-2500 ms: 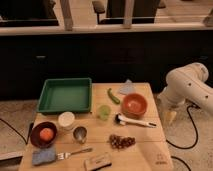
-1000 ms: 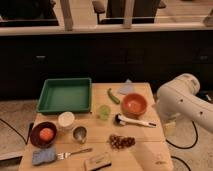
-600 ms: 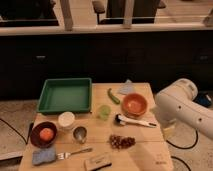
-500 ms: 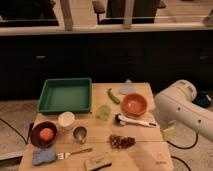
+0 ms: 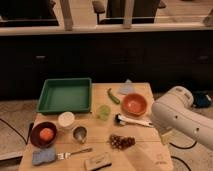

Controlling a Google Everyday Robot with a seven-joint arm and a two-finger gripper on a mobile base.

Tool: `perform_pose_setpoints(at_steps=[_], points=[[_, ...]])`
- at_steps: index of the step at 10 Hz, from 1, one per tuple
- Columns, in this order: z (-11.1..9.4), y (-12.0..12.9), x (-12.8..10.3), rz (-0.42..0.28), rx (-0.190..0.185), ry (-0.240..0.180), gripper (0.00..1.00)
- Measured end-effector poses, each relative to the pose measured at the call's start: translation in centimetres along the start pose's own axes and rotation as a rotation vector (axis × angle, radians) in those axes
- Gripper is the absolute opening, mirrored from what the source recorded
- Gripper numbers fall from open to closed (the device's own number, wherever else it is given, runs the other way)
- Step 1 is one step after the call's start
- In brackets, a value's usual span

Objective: Place grapes in tray

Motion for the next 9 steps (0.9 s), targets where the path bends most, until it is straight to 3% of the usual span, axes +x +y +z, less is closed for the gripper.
perform_pose_setpoints(at_steps=[9], points=[[1.7,0.6,-2.4,-0.095,0.011,-0.014,0.80]])
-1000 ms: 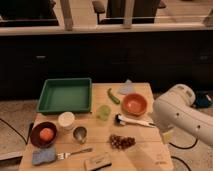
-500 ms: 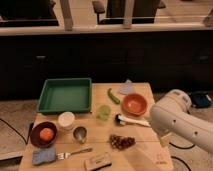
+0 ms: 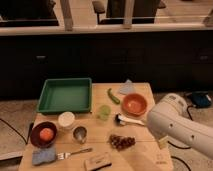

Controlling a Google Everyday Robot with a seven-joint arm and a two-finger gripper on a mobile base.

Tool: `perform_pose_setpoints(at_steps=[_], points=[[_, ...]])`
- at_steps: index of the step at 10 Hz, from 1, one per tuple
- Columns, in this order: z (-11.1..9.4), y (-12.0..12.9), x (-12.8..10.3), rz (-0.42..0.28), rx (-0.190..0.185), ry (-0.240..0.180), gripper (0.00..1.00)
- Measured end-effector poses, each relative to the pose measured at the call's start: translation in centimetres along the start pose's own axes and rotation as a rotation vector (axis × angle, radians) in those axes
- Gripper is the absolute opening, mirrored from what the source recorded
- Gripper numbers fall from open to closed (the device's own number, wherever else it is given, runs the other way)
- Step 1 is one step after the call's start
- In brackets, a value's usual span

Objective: Place grapes in tray

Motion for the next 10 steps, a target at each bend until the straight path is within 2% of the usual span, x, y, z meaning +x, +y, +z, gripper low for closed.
perform_pose_setpoints(at_steps=[10], points=[[1.9,-0.8,-3.4,-0.097,0.005,-0.039,0.80]])
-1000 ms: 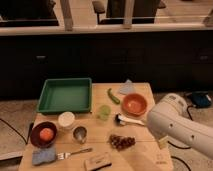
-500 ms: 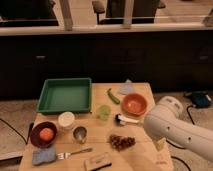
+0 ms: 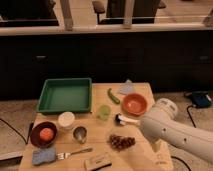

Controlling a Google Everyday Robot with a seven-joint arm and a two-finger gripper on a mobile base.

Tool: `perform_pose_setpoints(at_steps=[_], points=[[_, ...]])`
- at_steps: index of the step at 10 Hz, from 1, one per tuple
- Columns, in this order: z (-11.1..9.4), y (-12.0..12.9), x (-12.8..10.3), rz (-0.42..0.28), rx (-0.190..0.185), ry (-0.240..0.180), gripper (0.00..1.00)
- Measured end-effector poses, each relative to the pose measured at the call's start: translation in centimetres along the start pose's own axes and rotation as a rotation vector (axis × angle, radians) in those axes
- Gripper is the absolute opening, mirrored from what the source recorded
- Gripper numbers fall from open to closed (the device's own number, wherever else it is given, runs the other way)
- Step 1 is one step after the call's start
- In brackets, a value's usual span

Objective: Place grapes in tray

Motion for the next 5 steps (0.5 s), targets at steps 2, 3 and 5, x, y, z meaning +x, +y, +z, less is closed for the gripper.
perform_pose_setpoints(at_steps=[2,3,5], points=[[0.32,-0.14,-0.43,-0.010,0.000,-0.007,0.80],[0.53,-0.22,-0.69,-0.014,0.000,-0.013,0.80],[0.94,-0.25,-1.04,-0.020,-0.001,-0.023,0.80]])
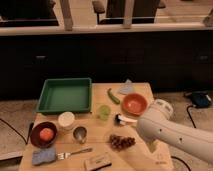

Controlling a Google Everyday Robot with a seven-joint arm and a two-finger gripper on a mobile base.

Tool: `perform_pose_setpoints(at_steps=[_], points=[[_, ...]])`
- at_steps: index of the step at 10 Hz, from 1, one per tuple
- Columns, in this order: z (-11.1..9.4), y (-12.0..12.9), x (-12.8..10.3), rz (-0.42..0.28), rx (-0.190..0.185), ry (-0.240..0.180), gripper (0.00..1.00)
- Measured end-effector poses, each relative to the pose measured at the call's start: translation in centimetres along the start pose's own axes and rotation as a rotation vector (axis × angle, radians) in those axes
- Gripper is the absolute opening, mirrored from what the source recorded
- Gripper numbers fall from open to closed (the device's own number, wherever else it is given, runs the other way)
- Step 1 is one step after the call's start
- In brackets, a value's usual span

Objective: Place grapes in tray

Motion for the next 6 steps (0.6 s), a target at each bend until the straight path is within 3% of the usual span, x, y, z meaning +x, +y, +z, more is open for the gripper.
perform_pose_setpoints(at_steps=[6], points=[[1.7,-0.7,-1.7,-0.039,0.003,-0.030,0.80]])
